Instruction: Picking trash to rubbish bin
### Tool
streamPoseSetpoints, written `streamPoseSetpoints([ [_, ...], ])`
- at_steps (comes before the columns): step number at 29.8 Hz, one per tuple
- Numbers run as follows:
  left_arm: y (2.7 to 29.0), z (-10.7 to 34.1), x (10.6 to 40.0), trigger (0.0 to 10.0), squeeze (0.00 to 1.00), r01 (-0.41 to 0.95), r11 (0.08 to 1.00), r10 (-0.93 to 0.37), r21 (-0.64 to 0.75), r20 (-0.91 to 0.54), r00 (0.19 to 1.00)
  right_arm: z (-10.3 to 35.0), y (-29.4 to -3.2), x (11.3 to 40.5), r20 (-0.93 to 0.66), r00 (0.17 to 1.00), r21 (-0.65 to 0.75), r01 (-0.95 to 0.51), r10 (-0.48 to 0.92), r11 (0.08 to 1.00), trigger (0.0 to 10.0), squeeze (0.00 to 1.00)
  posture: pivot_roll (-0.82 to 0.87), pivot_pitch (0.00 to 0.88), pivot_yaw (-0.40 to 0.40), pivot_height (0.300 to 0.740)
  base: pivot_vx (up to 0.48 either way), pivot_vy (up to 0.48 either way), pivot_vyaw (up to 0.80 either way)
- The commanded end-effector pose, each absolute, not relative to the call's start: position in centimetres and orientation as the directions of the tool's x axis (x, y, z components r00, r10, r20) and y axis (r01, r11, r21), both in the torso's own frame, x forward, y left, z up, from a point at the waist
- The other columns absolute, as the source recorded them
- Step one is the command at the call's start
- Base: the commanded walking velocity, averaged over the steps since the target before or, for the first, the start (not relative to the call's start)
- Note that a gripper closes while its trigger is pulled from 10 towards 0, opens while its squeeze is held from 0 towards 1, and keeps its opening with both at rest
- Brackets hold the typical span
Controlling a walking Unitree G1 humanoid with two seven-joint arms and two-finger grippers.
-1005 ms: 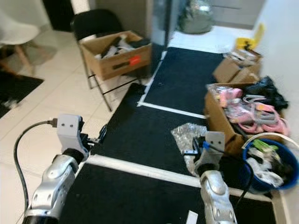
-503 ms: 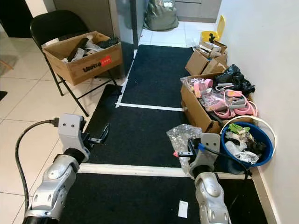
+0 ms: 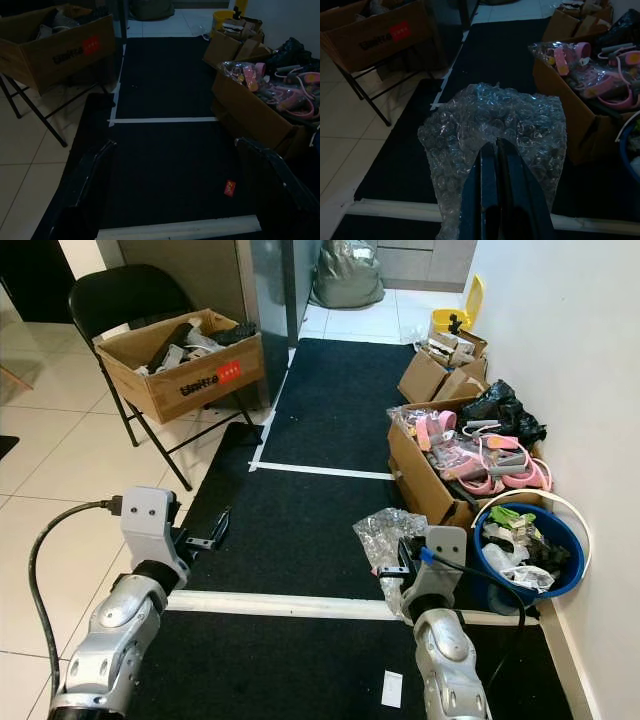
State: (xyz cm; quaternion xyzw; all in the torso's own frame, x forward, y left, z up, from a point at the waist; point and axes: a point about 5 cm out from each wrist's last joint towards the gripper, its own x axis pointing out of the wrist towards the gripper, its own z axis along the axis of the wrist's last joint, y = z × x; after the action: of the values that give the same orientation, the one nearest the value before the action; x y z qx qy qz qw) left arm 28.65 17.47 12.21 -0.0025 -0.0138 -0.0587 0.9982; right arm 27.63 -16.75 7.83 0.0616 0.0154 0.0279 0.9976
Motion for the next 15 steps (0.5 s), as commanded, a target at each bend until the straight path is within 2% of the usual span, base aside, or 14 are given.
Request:
streamPoseSetpoints([
  [1,17.26,11.81,28.44,10.0,0.00,0.121,0.992,-0.120,-0.021,0.021,0.992,7.39,-16.61,27.57,-0.044,0.997,0.125,-0.061,0.067,0.990,10.0,0.00,0.04,0.097,0.023,0.740,0.296,0.000,0.00],
  [15,17.45,11.94,28.64,10.0,0.00,0.113,0.994,-0.113,-0.007,0.023,0.993,7.26,-16.42,27.48,-0.049,0.995,0.116,-0.079,0.086,0.990,10.0,0.00,0.04,0.106,0.026,0.740,0.332,0.000,0.00],
])
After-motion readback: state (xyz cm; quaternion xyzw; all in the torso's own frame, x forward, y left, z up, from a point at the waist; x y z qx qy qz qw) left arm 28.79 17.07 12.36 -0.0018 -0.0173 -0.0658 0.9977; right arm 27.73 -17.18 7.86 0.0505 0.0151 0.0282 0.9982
